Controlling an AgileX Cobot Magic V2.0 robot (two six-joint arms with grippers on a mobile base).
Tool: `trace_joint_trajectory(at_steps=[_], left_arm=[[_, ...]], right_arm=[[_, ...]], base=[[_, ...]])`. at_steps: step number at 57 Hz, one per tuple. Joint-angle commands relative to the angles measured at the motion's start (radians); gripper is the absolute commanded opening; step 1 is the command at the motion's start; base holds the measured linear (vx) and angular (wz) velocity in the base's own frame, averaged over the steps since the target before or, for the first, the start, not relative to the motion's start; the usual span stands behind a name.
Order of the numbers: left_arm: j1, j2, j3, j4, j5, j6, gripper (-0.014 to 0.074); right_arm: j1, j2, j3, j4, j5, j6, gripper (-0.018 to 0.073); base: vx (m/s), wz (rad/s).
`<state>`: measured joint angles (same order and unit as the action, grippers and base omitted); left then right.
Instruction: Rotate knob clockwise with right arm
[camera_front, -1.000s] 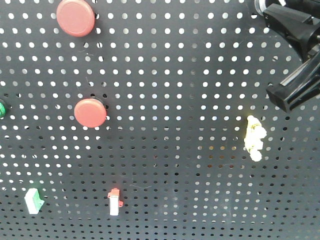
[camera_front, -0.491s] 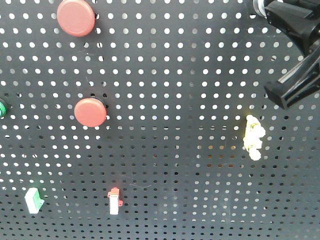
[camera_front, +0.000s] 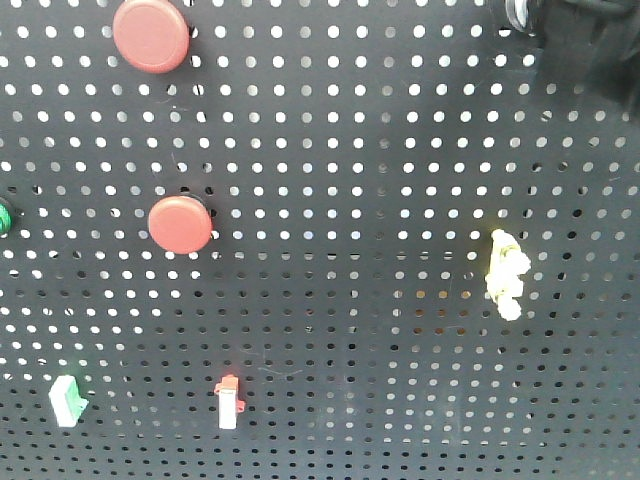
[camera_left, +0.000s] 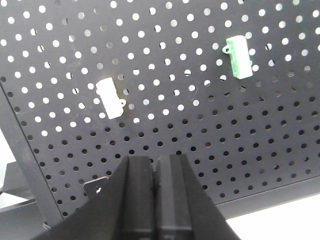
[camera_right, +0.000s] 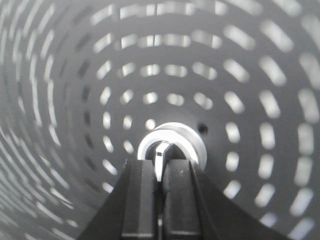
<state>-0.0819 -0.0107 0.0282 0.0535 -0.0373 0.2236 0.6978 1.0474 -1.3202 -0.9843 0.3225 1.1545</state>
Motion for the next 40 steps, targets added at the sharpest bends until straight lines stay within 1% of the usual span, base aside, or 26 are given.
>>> trace_joint_trajectory(at_steps=[1, 5, 7, 10, 14, 20, 25, 31, 36, 40], left_arm=[[-0.008, -0.017, 0.033, -0.005, -0.075, -0.004, -0.0006], [-0.008, -0.017, 0.033, -0.005, -0.075, -0.004, -0.0006], [-0.008, -0.017, 0.033, -0.005, -0.075, -0.004, -0.0006], [-0.008, -0.017, 0.033, -0.005, -0.075, -0.004, -0.0006], [-0.008, -0.017, 0.033, -0.005, -0.075, -0.004, -0.0006], [-0.008, -0.017, 0.033, -0.005, -0.075, -0.004, -0.0006], [-0.008, -0.017, 0.033, -0.005, -0.075, -0.004, -0.0006], [-0.008, -0.017, 0.033, -0.005, -0.075, -0.004, -0.0006], [-0.008, -0.017, 0.033, -0.005, -0.075, -0.004, -0.0006], [-0.008, -0.017, 0.033, -0.005, -0.075, -0.004, -0.0006]], right_arm=[[-0.002, 0.036, -0.02, -0.006, -0.142, 0.246, -0.0008], [-0.002, 0.036, -0.028, -0.006, -0.141, 0.392, -0.0008], [-0.002, 0.036, -0.034, -0.01, -0.144, 0.442, -0.0008], [-0.002, 0.036, -0.043, -0.017, -0.144, 0.512, -0.0008], [-0.002, 0.036, -0.055, -0.051, -0.144, 0.566, -0.0008], [-0.002, 0.035, -0.066, -0.115, -0.152, 0.582, -0.0008], [-0.002, 0.025, -0.066, -0.138, -0.165, 0.582, -0.0005], [-0.002, 0.01, -0.066, -0.141, -0.171, 0.581, -0.0001], [-0.002, -0.006, -0.066, -0.15, -0.171, 0.559, 0.0008], [-0.002, -0.021, -0.066, -0.172, -0.174, 0.52, 0.0026]], base=[[0.0, 0.0], [0.0, 0.0], [0.0, 0.0], [0.0, 0.0], [0.0, 0.0], [0.0, 0.0], [0.0, 0.0], [0.0, 0.0], [0.0, 0.0], [0.0, 0.0]])
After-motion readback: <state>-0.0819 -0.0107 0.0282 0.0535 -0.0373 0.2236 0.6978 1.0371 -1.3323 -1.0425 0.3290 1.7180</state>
